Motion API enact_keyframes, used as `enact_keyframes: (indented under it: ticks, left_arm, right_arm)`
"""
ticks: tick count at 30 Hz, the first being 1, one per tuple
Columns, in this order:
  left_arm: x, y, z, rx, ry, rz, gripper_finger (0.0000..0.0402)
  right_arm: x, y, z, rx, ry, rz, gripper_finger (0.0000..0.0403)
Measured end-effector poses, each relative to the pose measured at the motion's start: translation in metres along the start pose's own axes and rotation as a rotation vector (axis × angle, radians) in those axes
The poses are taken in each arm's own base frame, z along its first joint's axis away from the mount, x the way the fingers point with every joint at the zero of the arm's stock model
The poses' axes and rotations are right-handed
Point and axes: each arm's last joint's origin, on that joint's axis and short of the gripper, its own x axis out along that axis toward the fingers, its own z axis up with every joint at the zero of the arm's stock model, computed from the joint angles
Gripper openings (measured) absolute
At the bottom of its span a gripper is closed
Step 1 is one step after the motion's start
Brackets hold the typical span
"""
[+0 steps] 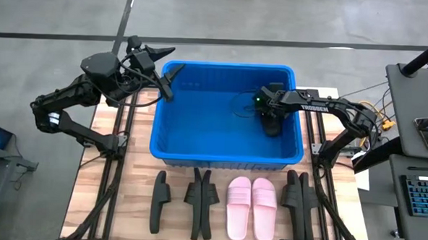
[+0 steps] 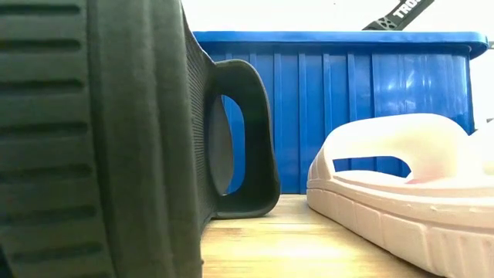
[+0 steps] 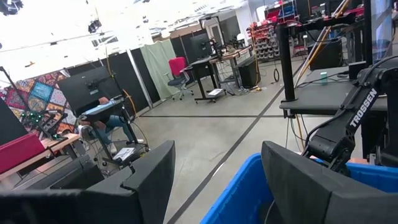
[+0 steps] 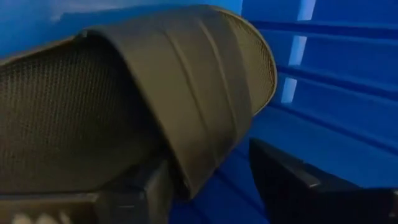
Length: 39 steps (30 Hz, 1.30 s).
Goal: Pick and place slides into bin
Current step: Put the black slide into the blue bin
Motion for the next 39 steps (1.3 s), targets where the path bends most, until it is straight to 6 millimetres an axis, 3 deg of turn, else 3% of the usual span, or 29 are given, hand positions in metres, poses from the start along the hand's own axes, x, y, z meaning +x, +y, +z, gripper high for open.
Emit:
enact_keyframes:
  ticks: [10,17,23,30,39]
  left_arm:
    - [0.001,-0.001,0.0,0.0,0.001,-0.001,0.0224]
    - [0.002,-0.002,-0.001,0.005,0.008,-0.003,0.0224]
    - [0.003,-0.004,-0.004,0.023,0.036,-0.012,0.0224]
    - [0.003,-0.004,-0.005,0.028,0.044,-0.014,0.0224]
    - [0.002,-0.003,-0.005,0.028,0.045,-0.014,0.0224]
  right_arm:
    - [-0.011,-0.006,-0.002,0.052,0.053,0.053,0.0288]
    - [-0.03,-0.024,0.004,0.137,0.013,0.115,0.0311]
    - [-0.048,-0.038,0.011,0.241,-0.089,0.216,0.0283]
    - [-0.081,-0.06,0.017,0.439,-0.279,0.348,0.0218]
    - [-0.136,-0.079,-0.001,0.596,-0.55,0.377,0.0134]
